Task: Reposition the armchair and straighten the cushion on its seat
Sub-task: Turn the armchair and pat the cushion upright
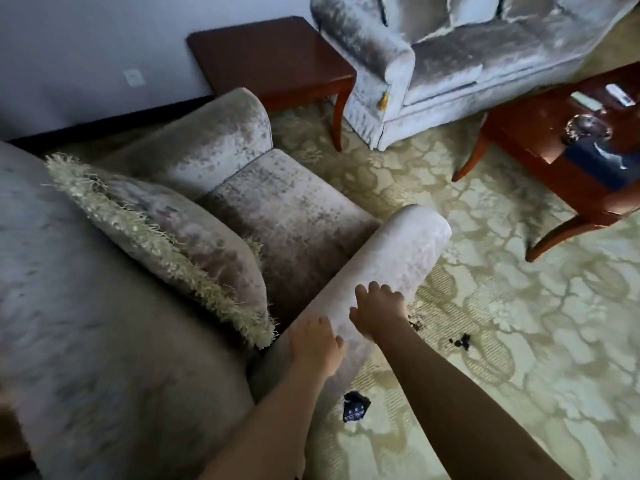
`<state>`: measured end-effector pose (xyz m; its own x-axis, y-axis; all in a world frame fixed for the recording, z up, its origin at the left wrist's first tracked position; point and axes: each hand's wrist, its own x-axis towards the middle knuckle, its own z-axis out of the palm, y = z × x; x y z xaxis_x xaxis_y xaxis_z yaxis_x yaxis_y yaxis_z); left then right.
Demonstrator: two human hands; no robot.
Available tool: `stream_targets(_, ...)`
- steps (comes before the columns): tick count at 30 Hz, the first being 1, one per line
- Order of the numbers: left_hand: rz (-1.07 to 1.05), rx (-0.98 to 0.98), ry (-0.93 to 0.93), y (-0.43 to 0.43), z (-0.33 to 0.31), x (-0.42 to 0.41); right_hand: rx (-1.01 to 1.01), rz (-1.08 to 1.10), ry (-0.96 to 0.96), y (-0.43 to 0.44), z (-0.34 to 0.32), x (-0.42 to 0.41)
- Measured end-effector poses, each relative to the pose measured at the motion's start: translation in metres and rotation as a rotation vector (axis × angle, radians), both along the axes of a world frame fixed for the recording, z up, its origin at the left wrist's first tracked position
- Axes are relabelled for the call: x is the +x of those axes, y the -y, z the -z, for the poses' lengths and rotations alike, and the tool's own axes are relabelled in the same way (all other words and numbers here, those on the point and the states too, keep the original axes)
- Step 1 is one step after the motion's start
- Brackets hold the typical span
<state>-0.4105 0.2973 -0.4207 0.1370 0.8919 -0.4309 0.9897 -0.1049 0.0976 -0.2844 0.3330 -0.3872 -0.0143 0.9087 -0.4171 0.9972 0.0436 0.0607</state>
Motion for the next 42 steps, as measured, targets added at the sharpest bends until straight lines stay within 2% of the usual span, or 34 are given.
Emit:
stream_targets(7,-0.081,0.005,-0.03,-0.058,0.053,0.033,-0.006,-0.117,-0.016,-0.063,0.052,0.04)
stream_targets(11,-0.342,-0.096,0.095,-0.086,0.1,0.064,-0.079,-0.315,-0.011,-0.118,0.09,0.076)
stream_targets(14,-0.539,-0.175,0.04,-0.121,0.122,0.087,-0.047,-0.443,-0.033,-0.163,0.119,0.108)
stream_targets(16,-0.646,-0.263,0.035,-0.146,0.127,0.094,-0.041,-0.443,-0.054,-0.191,0.132,0.125)
stream_targets(20,-0.778,-0.298,0.13,-0.182,0.141,0.102,-0.085,-0.391,-0.08,-0.231,0.154,0.127)
stream_targets(22,-0.788,-0.295,0.153,-0.194,0.145,0.11,-0.139,-0.395,-0.11,-0.237,0.161,0.119)
stream_targets(26,-0.813,-0.234,0.169,-0.201,0.153,0.116,-0.227,-0.452,-0.003,-0.241,0.165,0.107)
stream_targets(33,-0.816,-0.178,0.196,-0.186,0.155,0.116,-0.191,-0.463,-0.083,-0.229,0.162,0.119)
stream_targets(38,-0.71,-0.188,0.213,-0.16,0.15,0.132,-0.137,-0.46,-0.068,-0.201,0.167,0.137)
stream_targets(42,-0.613,-0.17,0.156,-0.128,0.15,0.161,-0.115,-0.434,-0.14,-0.164,0.179,0.173)
